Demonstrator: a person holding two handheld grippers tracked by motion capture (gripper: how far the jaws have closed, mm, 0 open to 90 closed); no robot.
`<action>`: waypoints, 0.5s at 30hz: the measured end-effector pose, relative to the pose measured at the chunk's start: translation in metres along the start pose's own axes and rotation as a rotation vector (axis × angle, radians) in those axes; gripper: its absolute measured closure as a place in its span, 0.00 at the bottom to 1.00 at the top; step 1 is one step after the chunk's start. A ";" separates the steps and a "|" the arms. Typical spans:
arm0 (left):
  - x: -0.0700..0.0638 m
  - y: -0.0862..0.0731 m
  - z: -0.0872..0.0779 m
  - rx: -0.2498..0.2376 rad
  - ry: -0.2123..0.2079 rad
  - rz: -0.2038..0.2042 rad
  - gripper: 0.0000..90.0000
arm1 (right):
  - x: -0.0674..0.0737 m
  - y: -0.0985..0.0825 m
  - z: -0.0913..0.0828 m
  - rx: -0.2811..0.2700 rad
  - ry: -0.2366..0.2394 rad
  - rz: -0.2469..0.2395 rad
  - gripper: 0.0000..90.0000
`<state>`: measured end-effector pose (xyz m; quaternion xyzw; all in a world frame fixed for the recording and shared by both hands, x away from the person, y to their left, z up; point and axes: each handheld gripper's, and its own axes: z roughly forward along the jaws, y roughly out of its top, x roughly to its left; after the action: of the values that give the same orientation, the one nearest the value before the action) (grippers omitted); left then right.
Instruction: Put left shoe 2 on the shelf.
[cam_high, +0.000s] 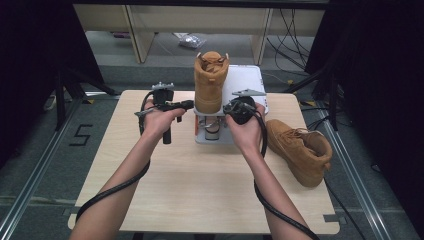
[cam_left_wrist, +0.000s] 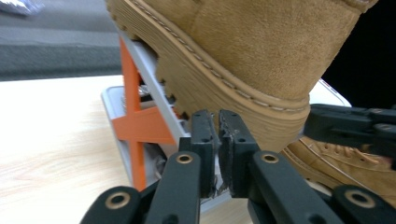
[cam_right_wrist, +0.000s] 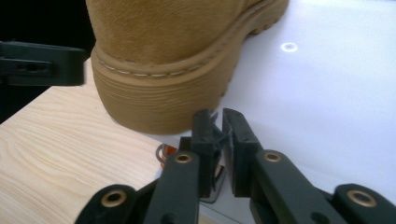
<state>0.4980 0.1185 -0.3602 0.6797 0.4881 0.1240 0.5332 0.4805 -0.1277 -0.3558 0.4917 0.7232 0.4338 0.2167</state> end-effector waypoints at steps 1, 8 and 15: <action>0.000 0.000 0.000 0.000 0.000 0.000 0.91 | 0.000 0.000 0.000 0.000 0.000 0.000 0.92; 0.009 -0.012 -0.026 -0.047 0.035 0.045 0.80 | -0.019 -0.011 -0.027 -0.026 -0.044 -0.001 0.83; 0.015 -0.024 -0.041 -0.061 0.041 0.075 0.70 | -0.031 -0.022 -0.041 -0.023 -0.072 0.005 0.79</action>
<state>0.4644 0.1544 -0.3693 0.6784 0.4690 0.1724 0.5385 0.4516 -0.1753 -0.3563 0.5061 0.7089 0.4246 0.2470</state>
